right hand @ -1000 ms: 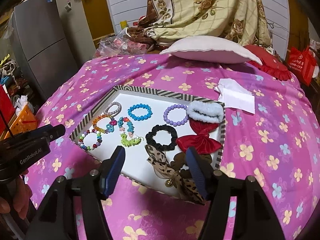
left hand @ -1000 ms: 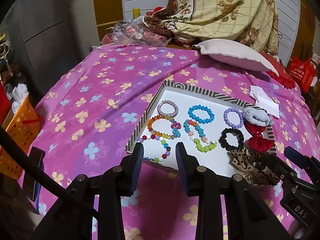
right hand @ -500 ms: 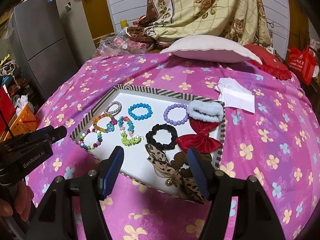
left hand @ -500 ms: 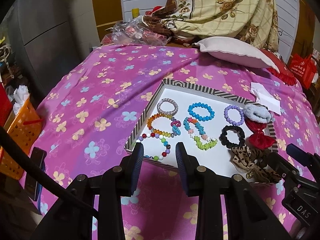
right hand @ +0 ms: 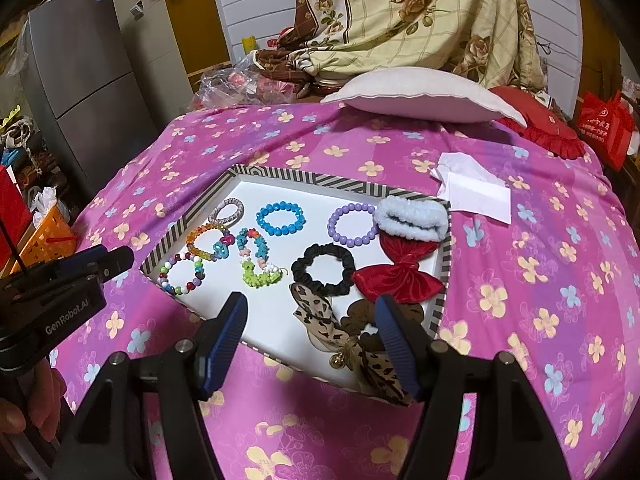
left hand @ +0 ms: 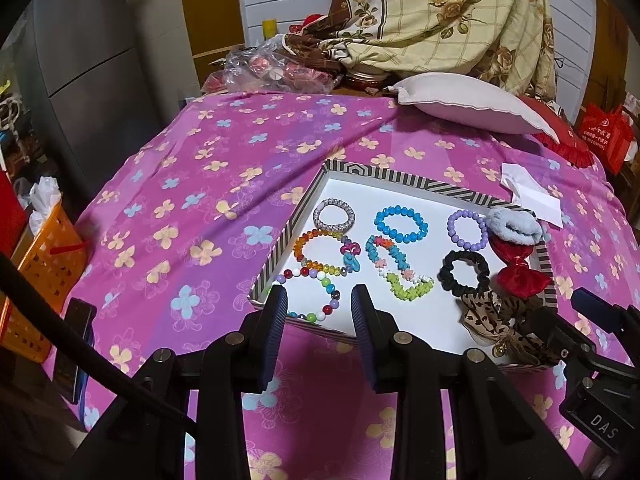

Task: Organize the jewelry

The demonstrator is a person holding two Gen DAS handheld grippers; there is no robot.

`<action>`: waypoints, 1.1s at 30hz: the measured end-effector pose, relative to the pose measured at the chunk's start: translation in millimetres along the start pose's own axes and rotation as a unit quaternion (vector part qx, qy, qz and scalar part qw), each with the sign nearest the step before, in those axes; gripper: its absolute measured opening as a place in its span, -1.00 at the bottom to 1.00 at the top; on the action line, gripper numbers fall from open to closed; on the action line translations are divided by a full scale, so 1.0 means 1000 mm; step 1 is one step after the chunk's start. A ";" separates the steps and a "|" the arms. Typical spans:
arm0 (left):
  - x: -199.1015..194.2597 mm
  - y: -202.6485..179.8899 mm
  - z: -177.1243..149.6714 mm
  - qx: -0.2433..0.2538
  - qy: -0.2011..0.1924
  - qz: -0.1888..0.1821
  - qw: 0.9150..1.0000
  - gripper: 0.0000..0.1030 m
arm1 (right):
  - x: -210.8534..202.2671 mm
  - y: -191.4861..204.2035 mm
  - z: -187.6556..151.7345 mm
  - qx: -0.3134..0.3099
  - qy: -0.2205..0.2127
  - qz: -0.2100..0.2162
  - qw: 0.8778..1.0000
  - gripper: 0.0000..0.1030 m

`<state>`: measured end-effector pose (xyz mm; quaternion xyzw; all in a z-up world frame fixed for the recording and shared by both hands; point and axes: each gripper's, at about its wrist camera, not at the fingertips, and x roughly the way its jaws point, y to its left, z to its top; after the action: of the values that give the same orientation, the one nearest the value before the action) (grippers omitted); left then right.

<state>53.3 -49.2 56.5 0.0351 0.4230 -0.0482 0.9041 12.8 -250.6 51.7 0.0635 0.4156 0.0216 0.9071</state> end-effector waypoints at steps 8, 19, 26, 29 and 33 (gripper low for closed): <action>-0.001 0.001 0.000 0.001 0.000 -0.001 1.000 -0.12 | 0.001 0.000 -0.001 -0.001 0.001 0.000 1.000 0.35; -0.001 0.000 0.000 0.002 0.000 0.001 1.000 -0.12 | 0.001 0.002 -0.001 -0.001 0.001 0.000 1.000 0.35; 0.001 0.003 0.001 0.000 0.004 0.002 1.000 -0.12 | 0.001 0.002 -0.001 -0.001 0.002 0.000 1.000 0.35; 0.002 0.003 0.000 0.001 0.006 0.000 1.000 -0.12 | 0.003 0.003 -0.003 -0.002 0.005 0.001 1.000 0.35; 0.003 -0.002 -0.002 0.008 0.001 0.001 1.000 -0.12 | 0.003 0.000 -0.005 -0.004 0.006 0.003 1.000 0.35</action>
<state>53.1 -50.7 53.0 0.0425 0.4237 -0.0506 0.9034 11.4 -249.3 46.2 0.0611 0.4206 0.0258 0.9048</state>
